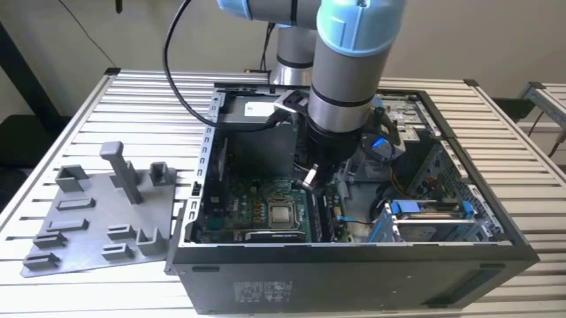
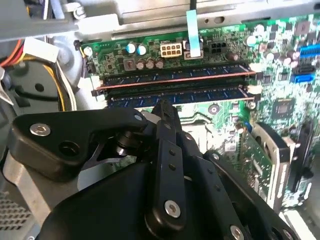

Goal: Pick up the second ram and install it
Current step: 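Press down the second ram until it locks into place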

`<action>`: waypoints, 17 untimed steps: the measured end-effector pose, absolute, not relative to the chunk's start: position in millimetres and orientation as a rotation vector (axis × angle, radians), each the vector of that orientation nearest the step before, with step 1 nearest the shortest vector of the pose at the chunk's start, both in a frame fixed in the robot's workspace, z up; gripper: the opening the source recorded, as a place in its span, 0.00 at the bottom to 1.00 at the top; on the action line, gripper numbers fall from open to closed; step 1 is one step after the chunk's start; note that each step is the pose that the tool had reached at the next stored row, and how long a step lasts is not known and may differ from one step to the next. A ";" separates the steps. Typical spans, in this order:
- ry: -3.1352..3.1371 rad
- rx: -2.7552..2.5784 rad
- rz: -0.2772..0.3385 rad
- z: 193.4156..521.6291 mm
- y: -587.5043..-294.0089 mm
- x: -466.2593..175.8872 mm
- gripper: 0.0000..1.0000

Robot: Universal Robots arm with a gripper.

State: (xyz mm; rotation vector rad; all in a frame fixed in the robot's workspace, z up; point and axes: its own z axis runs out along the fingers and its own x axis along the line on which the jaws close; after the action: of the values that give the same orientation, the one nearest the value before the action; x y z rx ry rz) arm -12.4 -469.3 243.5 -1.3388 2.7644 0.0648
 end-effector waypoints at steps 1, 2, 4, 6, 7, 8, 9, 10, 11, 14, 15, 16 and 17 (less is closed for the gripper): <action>2.752 -1.362 0.062 243.4 -469.3 -12.4 0.11; 2.741 -1.385 0.059 243.3 -469.3 -12.3 0.11; 2.718 -1.430 0.053 243.2 -469.3 -12.4 0.11; 2.695 -1.476 0.049 242.9 -469.3 -12.4 0.11; 2.681 -1.502 0.049 242.6 -469.4 -12.5 0.11; 2.667 -1.526 0.049 242.4 -469.4 -12.5 0.11; 2.653 -1.550 0.049 242.3 -469.3 -12.5 0.11; 2.638 -1.573 0.048 242.0 -469.3 -12.4 0.11; 2.622 -1.596 0.048 241.7 -469.3 -12.4 0.11; 2.573 -1.665 0.046 241.0 -469.3 -12.4 0.11; 2.558 -1.688 0.046 240.9 -469.3 -12.4 0.11; 2.542 -1.712 0.047 240.7 -469.3 -12.5 0.11; 2.527 -1.735 0.048 240.6 -469.3 -12.5 0.11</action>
State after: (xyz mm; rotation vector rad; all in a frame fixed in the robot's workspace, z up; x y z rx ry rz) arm -12.5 -469.3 240.6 -1.7346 2.5269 0.0480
